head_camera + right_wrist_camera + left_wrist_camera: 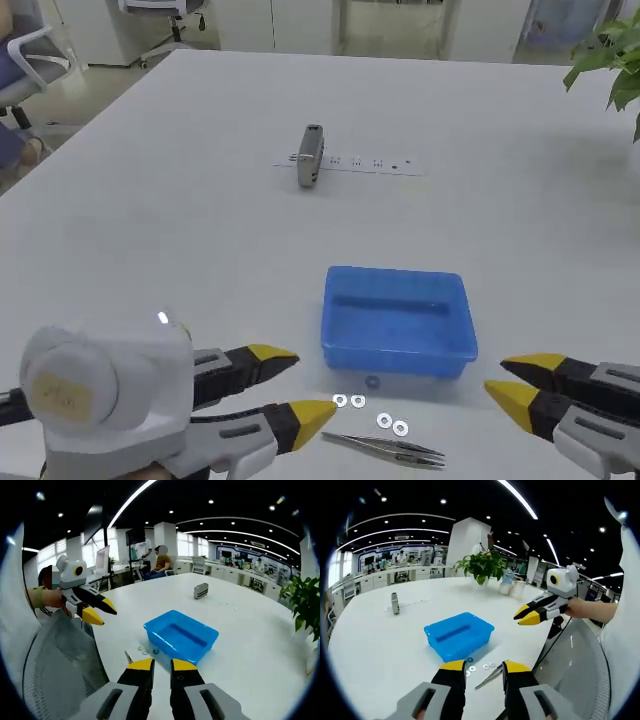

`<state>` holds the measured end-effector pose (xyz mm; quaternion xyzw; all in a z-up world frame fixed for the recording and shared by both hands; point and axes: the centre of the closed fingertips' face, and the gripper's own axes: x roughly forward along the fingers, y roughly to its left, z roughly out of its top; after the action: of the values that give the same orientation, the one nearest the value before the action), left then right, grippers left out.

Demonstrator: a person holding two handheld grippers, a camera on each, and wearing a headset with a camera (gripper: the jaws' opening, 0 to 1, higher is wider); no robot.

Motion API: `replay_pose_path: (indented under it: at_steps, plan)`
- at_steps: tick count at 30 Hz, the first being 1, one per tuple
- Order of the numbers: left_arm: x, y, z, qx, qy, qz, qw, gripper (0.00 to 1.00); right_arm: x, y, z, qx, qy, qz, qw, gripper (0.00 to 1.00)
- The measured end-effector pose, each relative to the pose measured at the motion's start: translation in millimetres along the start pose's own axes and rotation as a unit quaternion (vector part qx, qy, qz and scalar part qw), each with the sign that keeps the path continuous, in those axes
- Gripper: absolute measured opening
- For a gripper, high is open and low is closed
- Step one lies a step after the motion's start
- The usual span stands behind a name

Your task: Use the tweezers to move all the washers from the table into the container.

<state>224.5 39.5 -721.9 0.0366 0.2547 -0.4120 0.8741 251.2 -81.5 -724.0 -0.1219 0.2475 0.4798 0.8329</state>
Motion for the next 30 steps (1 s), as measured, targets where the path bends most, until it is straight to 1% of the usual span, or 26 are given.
replay_pose_path:
  at_steps: [1,2,3,4,5,6,7,8,9,10,11,13,14,15,17,18,19,20,22,24,25,26,27,29,30]
  plan:
    - [2.7,0.4,-6.2,0.014,0.019,-0.004,0.9997,0.2,3.3,3.3,-4.1,-0.006,0.008,0.006,0.9999,0.07]
    - [6.9,1.5,-14.7,0.035,0.044,-0.009,0.9984,0.18,5.6,5.5,-6.7,-0.01,0.014,0.01,0.9998,0.06]
    - [9.9,1.6,-19.8,0.044,0.059,-0.016,0.9972,0.15,8.8,9.7,-10.9,-0.016,0.024,0.019,0.9994,0.06]
    - [12.9,2.2,-23.9,0.048,0.07,-0.02,0.9962,0.14,11.0,11.6,-13.1,-0.017,0.028,0.022,0.9992,0.06]
    - [17.8,3.3,-30.6,0.047,0.088,-0.028,0.9946,0.13,12.9,12.9,-15.2,-0.02,0.033,0.025,0.9989,0.06]
    - [22.4,3.1,-36.7,0.058,0.106,-0.04,0.9918,0.13,14.7,14.7,-17.1,-0.024,0.038,0.029,0.9986,0.06]
    - [25.2,4.7,-40.6,0.071,0.118,-0.043,0.9895,0.12,17.0,17.4,-19.5,-0.031,0.045,0.034,0.9979,0.05]
    - [28.4,5.1,-42.5,0.086,0.125,-0.048,0.9873,0.12,18.6,19.1,-21.4,-0.029,0.05,0.035,0.9977,0.05]
    - [32.2,3.4,-46.1,0.103,0.137,-0.06,0.9833,0.11,20.2,21.0,-23.4,-0.04,0.058,0.041,0.9967,0.05]
    - [33.8,3.0,-49.7,0.114,0.15,-0.067,0.9798,0.11,21.2,22.1,-24.8,-0.046,0.062,0.043,0.9961,0.04]
    - [37.2,5.8,-55.0,0.136,0.169,-0.067,0.9739,0.11,22.2,23.5,-26.1,-0.05,0.066,0.045,0.9955,0.04]
    - [41.5,4.8,-60.6,0.154,0.186,-0.08,0.9671,0.09,24.6,26.1,-28.7,-0.057,0.074,0.051,0.9944,0.03]
    - [43.7,5.3,-65.2,0.161,0.2,-0.086,0.9626,0.08,25.6,27.0,-30.6,-0.061,0.079,0.053,0.9936,0.03]
    - [45.8,6.3,-66.3,0.168,0.204,-0.087,0.9605,0.06,26.1,27.6,-31.6,-0.065,0.083,0.054,0.993,0.03]
    - [50.2,7.5,-70.4,0.184,0.219,-0.094,0.9536,0.06,27.3,28.7,-34.6,-0.07,0.09,0.059,0.9917,0.03]
    - [52.2,8.1,-73.7,0.193,0.23,-0.098,0.9487,0.06,28.2,29.4,-36.9,-0.07,0.096,0.063,0.9909,0.03]
    - [53.9,7.7,-75.2,0.197,0.236,-0.101,0.9463,0.06,28.7,30.1,-38.7,-0.073,0.102,0.066,0.9899,0.04]
    - [55.8,7.4,-77.0,0.204,0.244,-0.105,0.9425,0.06,29.0,30.4,-40.1,-0.078,0.107,0.067,0.9889,0.04]
    - [59.3,6.9,-77.0,0.211,0.246,-0.107,0.9401,0.04,29.5,30.2,-42.1,-0.089,0.117,0.068,0.9867,0.04]
    - [61.8,5.3,-80.9,0.214,0.257,-0.116,0.9352,0.03,29.1,30.4,-43.1,-0.094,0.122,0.071,0.9855,0.04]
    - [62.1,5.6,-84.9,0.227,0.269,-0.119,0.9283,0.02,28.6,30.6,-43.1,-0.096,0.124,0.072,0.985,0.04]
    - [62.6,5.8,-85.6,0.231,0.271,-0.118,0.9269,0.02,28.4,30.5,-43.4,-0.097,0.125,0.072,0.9847,0.04]
    - [63.5,5.0,-87.8,0.242,0.277,-0.122,0.9221,0.02,28.0,30.6,-43.9,-0.098,0.127,0.073,0.9843,0.05]
    - [64.7,3.7,-89.5,0.253,0.281,-0.124,0.9173,0.0,27.1,29.8,-44.8,-0.1,0.13,0.073,0.9837,0.05]
    - [67.3,3.5,-86.3,0.266,0.273,-0.124,0.9163,0.0,26.4,28.8,-45.4,-0.101,0.132,0.071,0.9835,0.05]
